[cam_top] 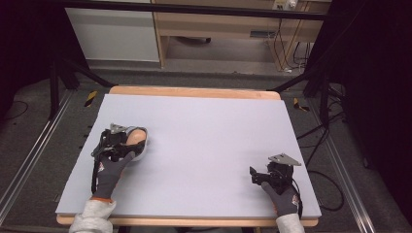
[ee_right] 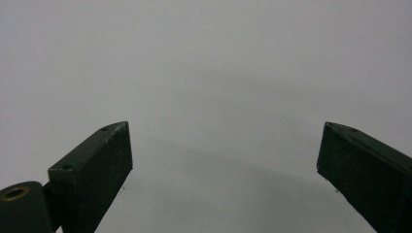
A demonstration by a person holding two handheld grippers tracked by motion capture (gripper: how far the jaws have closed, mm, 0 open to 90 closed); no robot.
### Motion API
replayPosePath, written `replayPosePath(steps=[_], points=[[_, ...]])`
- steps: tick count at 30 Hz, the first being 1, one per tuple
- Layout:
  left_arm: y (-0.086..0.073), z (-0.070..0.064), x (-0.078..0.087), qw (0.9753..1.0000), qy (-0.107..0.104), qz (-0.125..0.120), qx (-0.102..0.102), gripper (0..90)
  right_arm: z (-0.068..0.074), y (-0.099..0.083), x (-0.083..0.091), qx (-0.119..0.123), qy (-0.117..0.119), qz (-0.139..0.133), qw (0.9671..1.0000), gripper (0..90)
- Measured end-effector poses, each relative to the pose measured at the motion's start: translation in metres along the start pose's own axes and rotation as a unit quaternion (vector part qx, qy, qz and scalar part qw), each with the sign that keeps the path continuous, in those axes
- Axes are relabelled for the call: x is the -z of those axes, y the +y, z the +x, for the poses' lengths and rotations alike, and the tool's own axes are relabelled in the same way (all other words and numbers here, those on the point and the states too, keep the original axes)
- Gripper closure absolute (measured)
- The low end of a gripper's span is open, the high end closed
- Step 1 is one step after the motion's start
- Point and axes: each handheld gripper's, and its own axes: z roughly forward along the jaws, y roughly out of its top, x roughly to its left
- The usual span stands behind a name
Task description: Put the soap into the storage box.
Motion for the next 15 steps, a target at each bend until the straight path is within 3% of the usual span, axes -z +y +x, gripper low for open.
replayPosePath(steps=[5,15], points=[[0.0,-0.002,0.001,1.0,0.002,-0.001,-0.004,29.6,0.0,0.0,0.0,-0.002,0.0,0.0,1.0,6.0],[0.004,-0.007,0.014,0.9995,-0.005,-0.029,-0.012,28.3,0.0,0.0,0.001,-0.003,-0.001,-0.002,1.0,6.0]])
